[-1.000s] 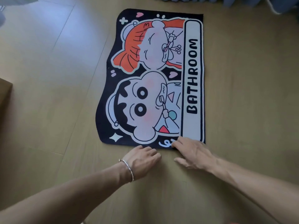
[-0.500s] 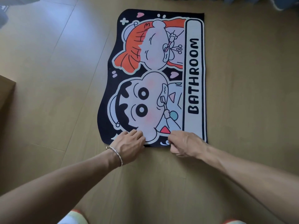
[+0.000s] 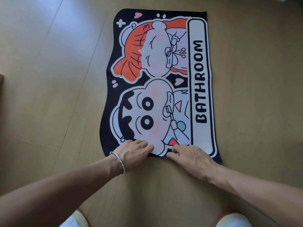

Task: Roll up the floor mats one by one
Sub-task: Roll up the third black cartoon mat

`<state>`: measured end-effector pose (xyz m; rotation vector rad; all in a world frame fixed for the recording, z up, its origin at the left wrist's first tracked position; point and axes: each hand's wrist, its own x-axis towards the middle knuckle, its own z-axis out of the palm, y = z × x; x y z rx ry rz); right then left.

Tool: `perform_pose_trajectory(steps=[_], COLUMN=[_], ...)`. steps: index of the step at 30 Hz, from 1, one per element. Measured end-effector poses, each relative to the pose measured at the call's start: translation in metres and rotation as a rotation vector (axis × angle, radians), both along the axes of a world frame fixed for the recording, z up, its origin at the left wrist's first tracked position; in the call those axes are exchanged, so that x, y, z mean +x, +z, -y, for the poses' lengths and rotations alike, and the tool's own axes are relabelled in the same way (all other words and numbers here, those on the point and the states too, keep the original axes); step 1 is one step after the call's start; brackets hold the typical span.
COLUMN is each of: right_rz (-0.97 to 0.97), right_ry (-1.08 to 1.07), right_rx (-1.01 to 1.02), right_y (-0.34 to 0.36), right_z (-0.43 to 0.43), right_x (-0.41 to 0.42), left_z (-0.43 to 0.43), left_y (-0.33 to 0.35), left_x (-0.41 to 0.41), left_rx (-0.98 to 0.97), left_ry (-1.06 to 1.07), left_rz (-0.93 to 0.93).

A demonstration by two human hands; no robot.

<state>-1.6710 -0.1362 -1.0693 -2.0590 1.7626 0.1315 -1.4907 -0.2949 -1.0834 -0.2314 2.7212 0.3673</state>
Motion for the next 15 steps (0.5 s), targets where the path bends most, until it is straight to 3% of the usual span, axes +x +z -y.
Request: perform_pose_trajectory(steps=[7,15], right_rz=[-0.121,-0.044], right_ry=[-0.083,-0.342], right_rx=[-0.255,-0.046], right_y=[-0.018,-0.026], right_z=[-0.013,-0.057], right_x=[0.018,0.073], left_z=[-0.022,-0.087], left_y=[-0.003,-0.021], left_x=[0.012,0.056], left_rx=[-0.126,-0.124], left_ry=[-0.005,0.326], left_rz=[-0.242,-0.221])
